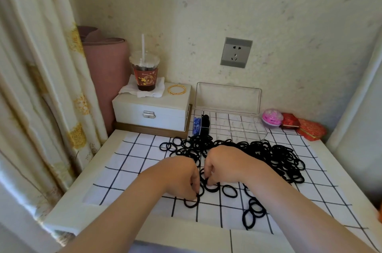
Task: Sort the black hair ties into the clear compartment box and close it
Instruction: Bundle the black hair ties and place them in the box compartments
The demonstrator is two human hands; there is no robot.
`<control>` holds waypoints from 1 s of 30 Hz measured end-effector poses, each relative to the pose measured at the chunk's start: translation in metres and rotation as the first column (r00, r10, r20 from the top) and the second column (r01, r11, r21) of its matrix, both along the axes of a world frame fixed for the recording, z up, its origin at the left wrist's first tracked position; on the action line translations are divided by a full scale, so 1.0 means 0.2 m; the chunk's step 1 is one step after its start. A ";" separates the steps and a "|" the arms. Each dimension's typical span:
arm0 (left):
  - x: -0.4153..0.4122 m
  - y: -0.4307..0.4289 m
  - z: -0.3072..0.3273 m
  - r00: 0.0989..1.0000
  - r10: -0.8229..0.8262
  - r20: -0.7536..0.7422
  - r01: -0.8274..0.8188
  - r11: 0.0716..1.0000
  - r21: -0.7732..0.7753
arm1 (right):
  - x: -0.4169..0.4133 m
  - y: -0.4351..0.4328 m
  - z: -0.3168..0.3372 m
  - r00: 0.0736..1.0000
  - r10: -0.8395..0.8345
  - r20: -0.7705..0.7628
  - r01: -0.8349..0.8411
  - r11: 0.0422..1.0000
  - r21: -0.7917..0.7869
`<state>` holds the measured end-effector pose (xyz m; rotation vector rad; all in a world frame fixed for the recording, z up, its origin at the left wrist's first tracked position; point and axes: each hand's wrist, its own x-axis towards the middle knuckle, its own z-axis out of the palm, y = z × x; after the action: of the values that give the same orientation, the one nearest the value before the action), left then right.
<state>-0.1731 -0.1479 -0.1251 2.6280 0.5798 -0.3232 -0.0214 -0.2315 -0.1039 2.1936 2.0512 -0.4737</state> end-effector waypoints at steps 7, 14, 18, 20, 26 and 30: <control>0.04 0.00 -0.05 1.000 -0.014 0.019 0.013 0.999 0.048 | -0.02 0.04 -0.03 0.993 0.043 0.106 -0.031 0.993 -0.118; -0.04 0.20 0.02 0.904 0.329 0.271 -0.280 0.938 -0.206 | 0.04 0.07 0.02 0.981 -0.134 -0.143 0.134 0.991 -0.006; -0.05 0.25 0.01 0.794 0.505 0.339 -0.390 0.850 -0.353 | 0.09 0.07 0.02 0.904 -0.223 -0.366 0.241 0.970 0.004; -0.04 0.25 0.00 0.784 0.528 0.327 -0.390 0.829 -0.401 | 0.10 0.08 0.01 0.886 -0.247 -0.392 0.270 0.963 0.004; -0.01 0.24 0.01 0.694 0.617 0.371 -0.408 0.762 -0.503 | 0.12 0.09 0.04 0.729 -0.293 -0.619 0.398 0.917 0.035; 0.01 0.23 0.00 0.636 0.690 0.344 -0.396 0.675 -0.622 | 0.09 0.09 0.10 0.425 -0.238 -0.873 0.448 0.894 -0.026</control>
<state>-0.1709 -0.1010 -0.1248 1.7631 0.9244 0.4482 -0.0041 -0.2126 -0.0848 2.8950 1.9824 -1.8444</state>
